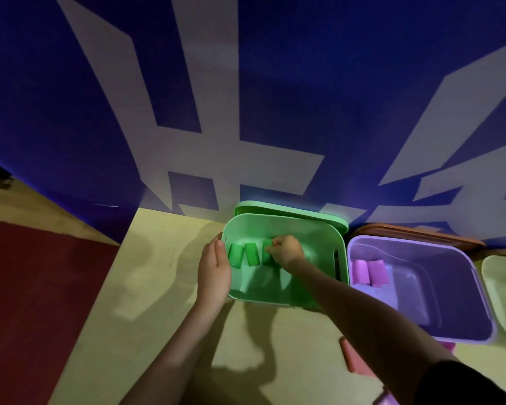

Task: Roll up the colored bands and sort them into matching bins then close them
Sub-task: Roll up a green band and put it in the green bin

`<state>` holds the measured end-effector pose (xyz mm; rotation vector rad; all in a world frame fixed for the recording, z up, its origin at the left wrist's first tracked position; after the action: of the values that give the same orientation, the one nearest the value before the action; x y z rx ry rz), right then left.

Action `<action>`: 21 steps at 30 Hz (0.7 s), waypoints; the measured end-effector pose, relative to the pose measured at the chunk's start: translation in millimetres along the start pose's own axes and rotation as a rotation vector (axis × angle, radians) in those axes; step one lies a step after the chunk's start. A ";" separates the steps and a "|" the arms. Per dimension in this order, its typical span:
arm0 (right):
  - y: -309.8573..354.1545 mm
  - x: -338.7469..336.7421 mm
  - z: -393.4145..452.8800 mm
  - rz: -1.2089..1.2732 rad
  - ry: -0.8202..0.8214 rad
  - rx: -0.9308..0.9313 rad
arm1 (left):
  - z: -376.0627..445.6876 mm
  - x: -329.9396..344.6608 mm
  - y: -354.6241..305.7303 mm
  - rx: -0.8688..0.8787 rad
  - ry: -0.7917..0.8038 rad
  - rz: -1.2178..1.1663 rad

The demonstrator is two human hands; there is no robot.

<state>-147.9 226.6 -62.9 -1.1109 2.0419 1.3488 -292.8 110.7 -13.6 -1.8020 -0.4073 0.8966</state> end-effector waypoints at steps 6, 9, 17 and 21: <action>1.5 2.4 1.6 0.047 0.042 -0.063 | 2.5 1.1 5.2 -0.025 -0.007 -0.021; 3.0 4.3 2.7 0.065 0.055 -0.047 | 2.2 0.6 5.0 -0.029 -0.002 -0.027; -1.3 7.9 -1.4 0.166 -0.049 0.057 | 3.0 0.8 7.9 -0.034 -0.010 -0.039; -3.2 5.9 -6.0 0.158 -0.119 0.093 | 2.2 1.0 7.5 -0.043 -0.013 -0.038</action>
<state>-148.3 218.3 -66.3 -0.8247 2.1180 1.3454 -294.7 109.7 -21.1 -1.8221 -0.4707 0.8799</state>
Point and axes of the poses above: each hand's wrist, its own z-axis towards the middle knuckle, its own x-axis out of the palm, y = z × x, the point moved 3 cm from there along z, towards the middle knuckle, and after that the axes turned 12 degrees about -y, right-handed, at the moved point
